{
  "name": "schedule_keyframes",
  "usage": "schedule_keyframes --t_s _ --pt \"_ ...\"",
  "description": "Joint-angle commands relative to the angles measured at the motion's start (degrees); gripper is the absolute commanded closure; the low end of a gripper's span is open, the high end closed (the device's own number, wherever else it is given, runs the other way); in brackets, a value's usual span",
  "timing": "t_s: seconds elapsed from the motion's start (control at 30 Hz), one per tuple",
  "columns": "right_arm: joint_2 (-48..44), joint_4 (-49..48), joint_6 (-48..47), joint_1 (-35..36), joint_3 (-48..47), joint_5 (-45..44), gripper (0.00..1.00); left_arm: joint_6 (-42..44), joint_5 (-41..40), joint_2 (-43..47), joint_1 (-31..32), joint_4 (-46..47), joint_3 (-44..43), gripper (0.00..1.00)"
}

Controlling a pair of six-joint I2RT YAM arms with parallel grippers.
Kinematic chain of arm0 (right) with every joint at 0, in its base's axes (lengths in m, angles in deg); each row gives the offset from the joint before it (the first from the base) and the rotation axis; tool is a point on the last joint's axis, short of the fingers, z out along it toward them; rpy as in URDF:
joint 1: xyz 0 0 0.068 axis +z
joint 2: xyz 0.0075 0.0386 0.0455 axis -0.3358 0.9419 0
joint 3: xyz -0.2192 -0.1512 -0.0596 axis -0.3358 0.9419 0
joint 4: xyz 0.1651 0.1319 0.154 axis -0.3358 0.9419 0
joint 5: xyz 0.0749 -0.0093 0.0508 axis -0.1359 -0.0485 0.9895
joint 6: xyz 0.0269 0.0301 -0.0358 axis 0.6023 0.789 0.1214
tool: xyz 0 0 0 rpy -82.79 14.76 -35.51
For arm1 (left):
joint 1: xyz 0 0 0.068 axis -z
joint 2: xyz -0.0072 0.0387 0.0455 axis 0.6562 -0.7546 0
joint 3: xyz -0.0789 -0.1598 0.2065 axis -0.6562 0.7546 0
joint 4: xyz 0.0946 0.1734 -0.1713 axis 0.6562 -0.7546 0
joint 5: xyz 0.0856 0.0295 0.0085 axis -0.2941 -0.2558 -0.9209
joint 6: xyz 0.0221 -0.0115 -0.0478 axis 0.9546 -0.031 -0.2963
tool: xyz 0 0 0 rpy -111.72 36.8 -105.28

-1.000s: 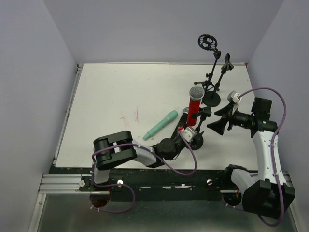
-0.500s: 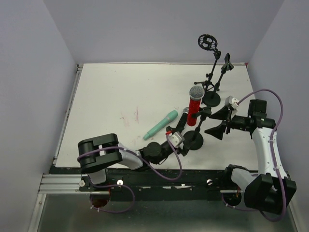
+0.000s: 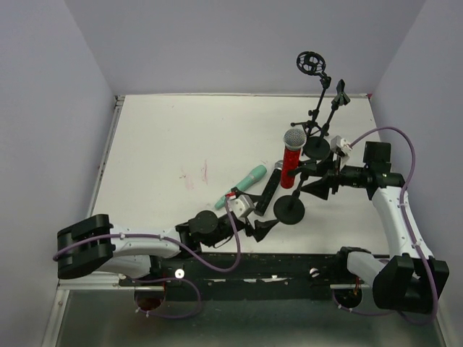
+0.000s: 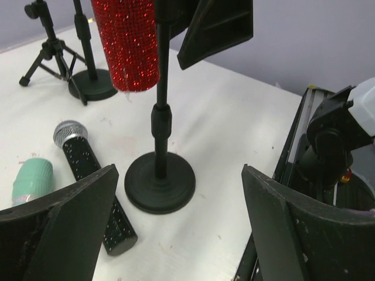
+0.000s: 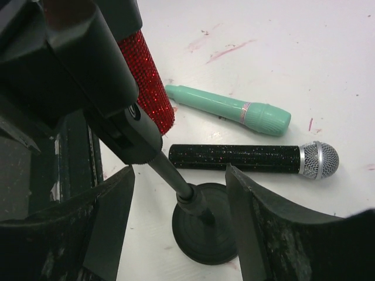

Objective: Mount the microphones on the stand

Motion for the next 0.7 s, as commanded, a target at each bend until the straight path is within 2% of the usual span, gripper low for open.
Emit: schedule_keyframes --t_s 0.0,0.2,0.33,0.53,0.67 --pt "-0.4 -7.3 5.7 1.7 1.1 1.1 0.33 -3.9 0.4 7.0 -1.5 -17.9 -1.3 0.03" --pt "-0.1 -6.8 2.8 2.5 0.7 1.9 0.57 -7.0 1.4 14.2 -5.0 -24.5 -0.3 0.02" --pt "0.6 -2.4 -4.9 4.0 0.3 2.3 0.6 -7.4 1.3 17.7 -6.3 -26.9 1.0 0.02" --pt "1.9 -1.6 -8.8 4.6 -0.6 1.9 0.59 -7.8 0.4 21.3 -7.0 -28.8 2.8 0.02" --pt "2.3 2.6 -13.6 4.6 -2.2 3.5 0.8 -7.9 -0.3 22.9 -7.2 -29.4 3.5 0.02"
